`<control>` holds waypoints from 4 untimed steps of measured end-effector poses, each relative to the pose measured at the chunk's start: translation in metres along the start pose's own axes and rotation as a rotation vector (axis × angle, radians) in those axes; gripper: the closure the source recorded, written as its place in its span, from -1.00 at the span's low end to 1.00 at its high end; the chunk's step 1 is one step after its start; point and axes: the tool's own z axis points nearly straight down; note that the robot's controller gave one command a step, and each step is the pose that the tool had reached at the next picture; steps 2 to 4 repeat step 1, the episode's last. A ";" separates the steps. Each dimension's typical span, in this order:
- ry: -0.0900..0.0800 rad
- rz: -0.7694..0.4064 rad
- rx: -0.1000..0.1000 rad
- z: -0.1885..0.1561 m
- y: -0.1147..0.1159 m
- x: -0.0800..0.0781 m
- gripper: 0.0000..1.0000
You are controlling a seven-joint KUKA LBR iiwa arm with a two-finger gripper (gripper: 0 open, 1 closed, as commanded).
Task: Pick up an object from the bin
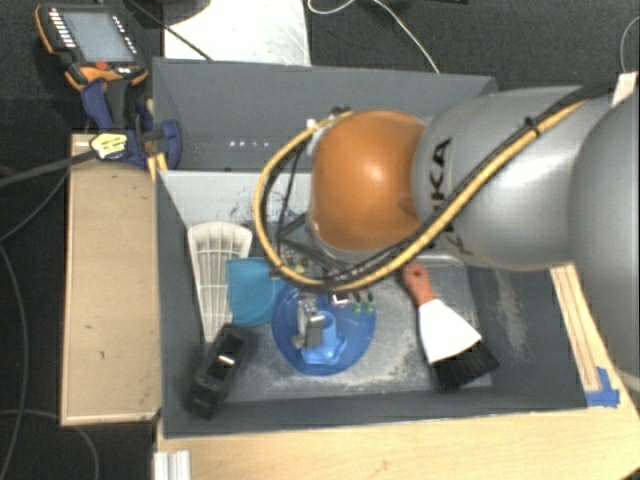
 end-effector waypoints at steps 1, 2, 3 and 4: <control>-0.003 -0.421 0.002 0.067 -0.029 0.006 -1.00; -0.003 -0.421 0.002 0.067 -0.029 0.006 -1.00; -0.003 -0.421 0.002 0.067 -0.029 0.006 -1.00; -0.003 -0.421 0.002 0.067 -0.029 0.006 -1.00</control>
Offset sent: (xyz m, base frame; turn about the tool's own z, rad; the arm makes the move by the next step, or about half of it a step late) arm -0.0334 -0.0544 -0.0582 -0.1801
